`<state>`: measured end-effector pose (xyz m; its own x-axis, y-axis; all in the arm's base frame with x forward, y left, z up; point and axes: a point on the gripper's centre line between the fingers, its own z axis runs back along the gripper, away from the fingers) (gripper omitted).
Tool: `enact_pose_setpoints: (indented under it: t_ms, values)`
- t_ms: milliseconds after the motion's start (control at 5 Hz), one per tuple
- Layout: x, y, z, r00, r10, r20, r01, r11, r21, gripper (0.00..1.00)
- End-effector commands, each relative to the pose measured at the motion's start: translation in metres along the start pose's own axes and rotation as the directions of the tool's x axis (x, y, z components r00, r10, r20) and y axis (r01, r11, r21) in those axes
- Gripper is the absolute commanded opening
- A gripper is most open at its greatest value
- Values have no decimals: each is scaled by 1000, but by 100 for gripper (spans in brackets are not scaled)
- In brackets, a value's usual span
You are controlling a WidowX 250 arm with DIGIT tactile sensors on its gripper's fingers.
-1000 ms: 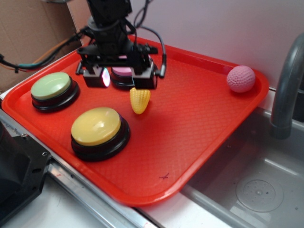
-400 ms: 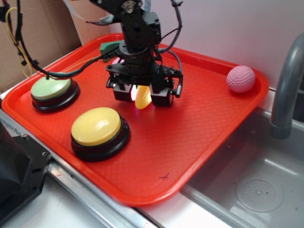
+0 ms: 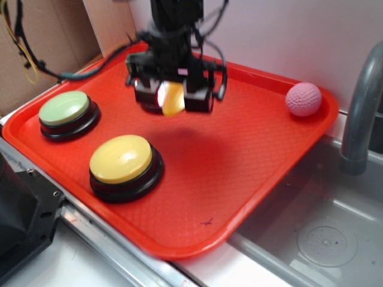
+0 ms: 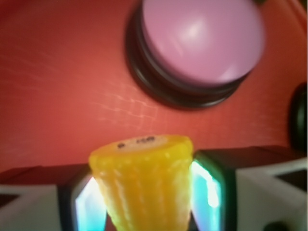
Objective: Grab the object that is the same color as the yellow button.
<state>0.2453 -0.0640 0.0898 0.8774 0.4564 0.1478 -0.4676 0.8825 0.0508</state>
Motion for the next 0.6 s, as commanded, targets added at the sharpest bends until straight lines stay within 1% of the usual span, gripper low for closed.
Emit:
enact_pose_setpoints:
  t_ms: [0,200,400]
  values:
    - [12,31,116,988,-110,108,128,977,-170,0]
    - [20,68,114,992,-46,119,65,984,-165,0]
    - [23,81,103,997,-25,75,36,988,-150,0]
